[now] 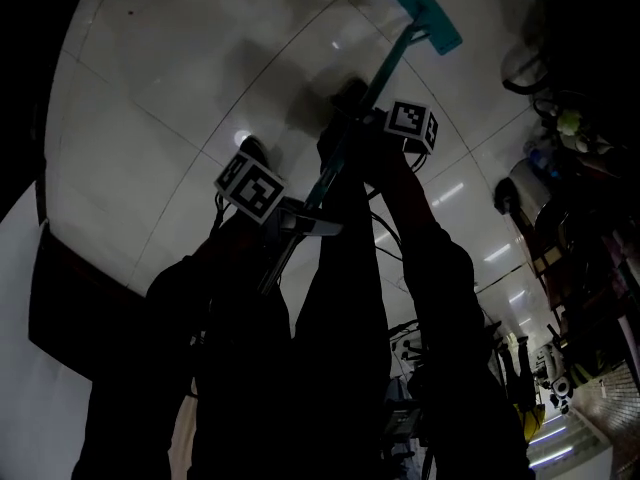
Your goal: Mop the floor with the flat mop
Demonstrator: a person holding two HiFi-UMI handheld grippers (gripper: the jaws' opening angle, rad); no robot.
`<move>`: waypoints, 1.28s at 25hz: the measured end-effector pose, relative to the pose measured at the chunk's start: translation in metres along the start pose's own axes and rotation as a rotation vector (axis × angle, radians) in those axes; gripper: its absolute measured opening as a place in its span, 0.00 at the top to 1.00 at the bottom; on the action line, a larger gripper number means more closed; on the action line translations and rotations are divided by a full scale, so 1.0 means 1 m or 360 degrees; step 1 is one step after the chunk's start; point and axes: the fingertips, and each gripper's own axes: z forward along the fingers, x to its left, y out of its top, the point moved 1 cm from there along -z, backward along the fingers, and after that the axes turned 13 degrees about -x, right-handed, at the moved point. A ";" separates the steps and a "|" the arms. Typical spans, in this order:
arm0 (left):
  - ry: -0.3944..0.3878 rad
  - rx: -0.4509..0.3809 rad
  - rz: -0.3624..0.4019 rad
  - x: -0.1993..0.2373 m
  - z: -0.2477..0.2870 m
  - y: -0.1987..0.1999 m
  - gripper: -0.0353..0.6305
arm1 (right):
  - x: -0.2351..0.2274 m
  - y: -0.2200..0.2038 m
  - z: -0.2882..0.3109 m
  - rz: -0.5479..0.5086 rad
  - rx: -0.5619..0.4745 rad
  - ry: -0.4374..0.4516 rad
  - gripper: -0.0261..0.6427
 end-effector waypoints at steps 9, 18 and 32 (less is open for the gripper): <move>-0.0017 -0.0014 0.0000 -0.041 0.080 0.103 0.86 | 0.014 0.142 -0.014 -0.0062 -0.0027 0.0025 0.73; 0.0035 0.0020 0.0077 -0.051 0.112 0.151 0.87 | 0.021 0.208 -0.015 -0.0069 -0.0089 0.0085 0.74; 0.0061 0.0040 0.0058 -0.021 0.056 0.069 0.86 | 0.013 0.107 -0.015 -0.0077 -0.0082 0.0051 0.73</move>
